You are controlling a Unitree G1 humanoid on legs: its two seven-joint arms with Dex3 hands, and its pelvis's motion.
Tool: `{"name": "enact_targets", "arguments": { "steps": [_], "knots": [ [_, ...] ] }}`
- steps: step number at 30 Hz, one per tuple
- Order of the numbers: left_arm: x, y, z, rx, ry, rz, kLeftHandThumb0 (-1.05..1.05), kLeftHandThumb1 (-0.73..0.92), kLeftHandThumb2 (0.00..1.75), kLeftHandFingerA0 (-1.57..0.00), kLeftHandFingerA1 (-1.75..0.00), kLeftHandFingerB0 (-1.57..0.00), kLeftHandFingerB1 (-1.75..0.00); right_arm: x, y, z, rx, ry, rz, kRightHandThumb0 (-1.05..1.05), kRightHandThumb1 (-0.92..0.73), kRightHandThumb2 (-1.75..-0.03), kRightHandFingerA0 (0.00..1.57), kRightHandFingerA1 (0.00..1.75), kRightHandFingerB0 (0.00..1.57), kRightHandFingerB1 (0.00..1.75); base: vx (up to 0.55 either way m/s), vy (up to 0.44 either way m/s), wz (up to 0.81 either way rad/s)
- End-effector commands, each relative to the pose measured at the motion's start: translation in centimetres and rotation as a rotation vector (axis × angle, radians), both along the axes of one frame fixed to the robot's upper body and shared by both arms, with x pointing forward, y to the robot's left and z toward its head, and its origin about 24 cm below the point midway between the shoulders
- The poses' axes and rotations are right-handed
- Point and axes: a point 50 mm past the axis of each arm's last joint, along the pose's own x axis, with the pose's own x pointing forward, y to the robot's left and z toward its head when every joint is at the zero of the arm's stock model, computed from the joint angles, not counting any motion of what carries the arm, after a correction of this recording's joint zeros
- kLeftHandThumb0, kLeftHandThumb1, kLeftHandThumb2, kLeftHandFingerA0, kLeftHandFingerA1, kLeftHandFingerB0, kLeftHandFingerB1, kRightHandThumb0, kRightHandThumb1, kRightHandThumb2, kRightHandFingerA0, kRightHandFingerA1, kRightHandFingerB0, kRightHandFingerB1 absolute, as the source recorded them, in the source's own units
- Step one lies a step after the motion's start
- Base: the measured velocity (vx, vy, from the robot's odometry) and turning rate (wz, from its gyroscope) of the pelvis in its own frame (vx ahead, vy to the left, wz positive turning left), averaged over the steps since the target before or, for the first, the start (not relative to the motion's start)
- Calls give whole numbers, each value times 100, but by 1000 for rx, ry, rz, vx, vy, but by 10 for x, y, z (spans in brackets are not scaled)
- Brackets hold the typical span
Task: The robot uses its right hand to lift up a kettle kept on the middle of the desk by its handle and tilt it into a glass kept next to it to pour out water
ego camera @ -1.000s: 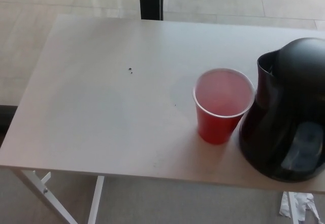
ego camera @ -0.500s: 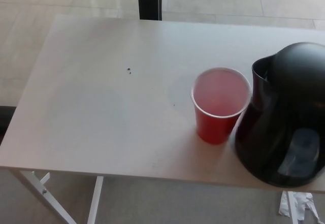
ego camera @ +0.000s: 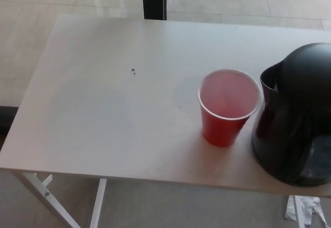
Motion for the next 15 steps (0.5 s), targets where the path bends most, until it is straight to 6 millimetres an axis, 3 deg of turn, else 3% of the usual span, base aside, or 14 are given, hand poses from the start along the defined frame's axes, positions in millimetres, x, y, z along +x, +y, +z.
{"name": "enact_targets", "arguments": {
  "steps": [1, 2, 3, 4, 5, 8, 9, 10, 11, 13, 14, 15],
  "knots": [
    [-1, 7, 7, 13, -17, 25, -83, 88, 66, -52, -51, -33, -38, 4, -6, 19, 108, -56, -103, 0, -42, -140, 90, 175, 83, 155, 0, 0, 0],
    [-1, 7, 7, 13, -15, 29, -88, 73, 109, -46, -59, -28, -50, 6, -7, 21, 122, -52, -102, -1, -42, -136, 92, 175, 83, 157, 0, 0, 0],
    [-1, 7, 7, 15, -14, 28, -88, 73, 109, -46, -59, -28, -50, 6, -7, 22, 128, -50, -102, -1, -42, -136, 92, 175, 83, 157, 0, 0, 0],
    [-1, 7, 7, 16, -14, 29, -83, 88, 66, -53, -50, -34, -38, 6, -7, 22, 131, -47, -102, -1, -41, -136, 91, 175, 81, 158, 0, 0, 0],
    [-1, 7, 7, 18, -14, 30, -83, 88, 66, -53, -50, -34, -38, 6, -7, 23, 135, -43, -100, -1, -41, -136, 91, 175, 81, 158, 0, 0, 0],
    [-1, 7, 7, 27, -7, 27, -82, 89, 67, -54, -49, -34, -37, 6, -6, 22, 140, -44, -99, -1, -40, -137, 91, 175, 82, 160, 0, 0, 0],
    [-1, 7, 7, 25, -7, 23, -81, 70, 109, -46, -59, -29, -52, 7, -5, 21, 143, -38, -110, -2, -39, -138, 92, 175, 82, 161, 0, 0, 0],
    [-1, 8, 8, 32, 0, 17, -83, 90, 67, -53, -48, -33, -37, 7, -4, 20, 146, -37, -111, -3, -41, -126, 124, 151, 106, 136, 0, 0, 0],
    [-1, 7, 7, 30, -1, 17, -87, 75, 111, -47, -58, -28, -50, 7, -4, 21, 153, -32, -113, -4, -41, -125, 123, 148, 106, 135, 0, 0, 0],
    [-1, 7, 7, 29, -3, 20, -88, 75, 111, -47, -58, -28, -50, 8, -2, 20, 163, -27, -107, -6, -38, -125, 126, 151, 107, 137, 0, 0, 0],
    [-1, 7, 7, 30, -3, 20, -89, 75, 111, -47, -57, -29, -50, 8, -1, 19, 164, -25, -107, -5, -34, -137, 97, 175, 76, 171, 0, 0, 0],
    [0, 7, 7, 31, -3, 21, -89, 75, 111, -47, -57, -29, -50, 8, -1, 19, 163, -24, -107, -5, -34, -137, 97, 175, 76, 171, 0, 0, 0]
  ]
}}
